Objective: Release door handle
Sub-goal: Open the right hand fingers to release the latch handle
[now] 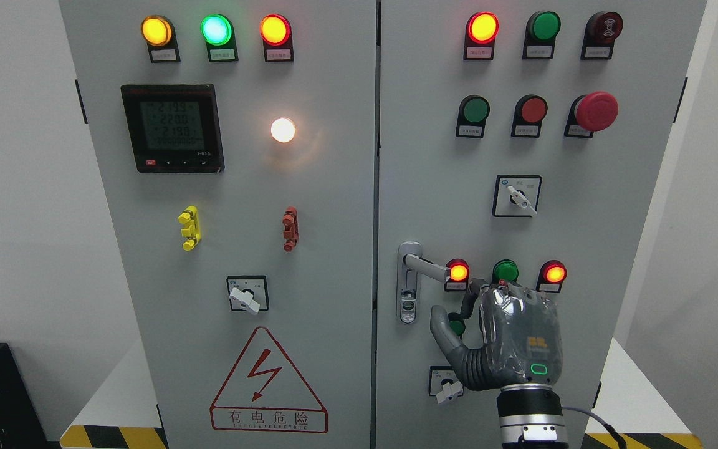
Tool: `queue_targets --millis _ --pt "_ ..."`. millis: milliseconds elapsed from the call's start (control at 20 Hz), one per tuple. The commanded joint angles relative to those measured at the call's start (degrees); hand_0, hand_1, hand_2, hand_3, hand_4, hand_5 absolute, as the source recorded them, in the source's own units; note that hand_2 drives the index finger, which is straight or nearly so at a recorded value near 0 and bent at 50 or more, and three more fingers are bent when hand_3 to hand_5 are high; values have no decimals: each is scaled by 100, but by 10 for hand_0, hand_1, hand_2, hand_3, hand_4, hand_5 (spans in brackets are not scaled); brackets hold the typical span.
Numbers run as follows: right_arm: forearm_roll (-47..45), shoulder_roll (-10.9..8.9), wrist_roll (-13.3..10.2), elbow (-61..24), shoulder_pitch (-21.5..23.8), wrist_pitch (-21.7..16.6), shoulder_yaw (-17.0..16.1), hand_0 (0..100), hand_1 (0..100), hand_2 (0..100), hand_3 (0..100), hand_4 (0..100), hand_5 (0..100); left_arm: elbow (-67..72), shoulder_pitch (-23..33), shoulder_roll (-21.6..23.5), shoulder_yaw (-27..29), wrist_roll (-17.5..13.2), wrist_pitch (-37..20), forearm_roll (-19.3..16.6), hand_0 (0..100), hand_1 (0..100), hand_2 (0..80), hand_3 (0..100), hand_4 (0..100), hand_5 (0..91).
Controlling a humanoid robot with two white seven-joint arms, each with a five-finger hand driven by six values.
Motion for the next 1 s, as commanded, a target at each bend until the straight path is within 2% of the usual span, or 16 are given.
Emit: queue_targets --millis 0,100,200,301,351,401,451,501,551,601,651,701,952 --pt "0 -5 -157 -617 686 -280 -391 372 412 670 960 760 665 0 0 5 0 -5 2 0 0 0 42 104 4 0" --pt "-87 -14 -201 -845 941 -421 -566 354 407 647 896 731 628 0 0 5 0 -5 11 0 0 0 42 104 4 0" --pt "-447 -14 -202 -1039 1100 -491 -777 343 403 576 792 680 553 0 0 5 0 -5 11 0 0 0 43 104 4 0" --pt "-527 -5 -228 -1127 1110 -483 -813 339 390 495 696 607 448 0 0 -4 0 -5 2 0 0 0 43 104 4 0" --pt "-527 -5 -237 -1127 1118 -491 -865 335 377 434 614 532 344 0 0 -4 0 -5 11 0 0 0 44 104 3 0" --pt "-527 -5 -254 -1127 1118 -500 -918 329 364 380 525 415 200 0 0 -4 0 -5 2 0 0 0 44 104 3 0" --pt "-536 -5 -272 -1127 1118 -500 -927 330 357 357 486 375 168 0 0 -4 0 -5 11 0 0 0 44 104 3 0" --pt "-536 -5 -272 -1136 1118 -500 -936 333 344 282 357 257 61 0 0 -4 0 -5 11 0 0 0 44 105 3 0" --pt "-536 -5 -272 -1136 1118 -500 -936 335 333 210 272 164 0 0 0 -4 0 -5 11 0 0 0 44 105 3 0" --pt "-536 -5 -272 -1136 1118 -500 -945 337 323 148 206 99 0 0 0 5 0 -5 11 0 0 0 44 105 3 0" --pt "-536 -5 -307 -1136 1118 -500 -963 343 294 32 86 8 0 0 0 5 0 -5 2 0 0 0 44 105 3 0" --pt "-545 -5 -351 -1136 1118 -509 -963 346 271 0 10 0 0 0 0 -4 0 -5 2 0 0 0 44 105 3 0" --pt "-930 -14 -369 -1136 1075 -623 -1042 357 211 0 0 0 0 0 0 -4 0 -5 2 0 0 0 44 105 3 0"
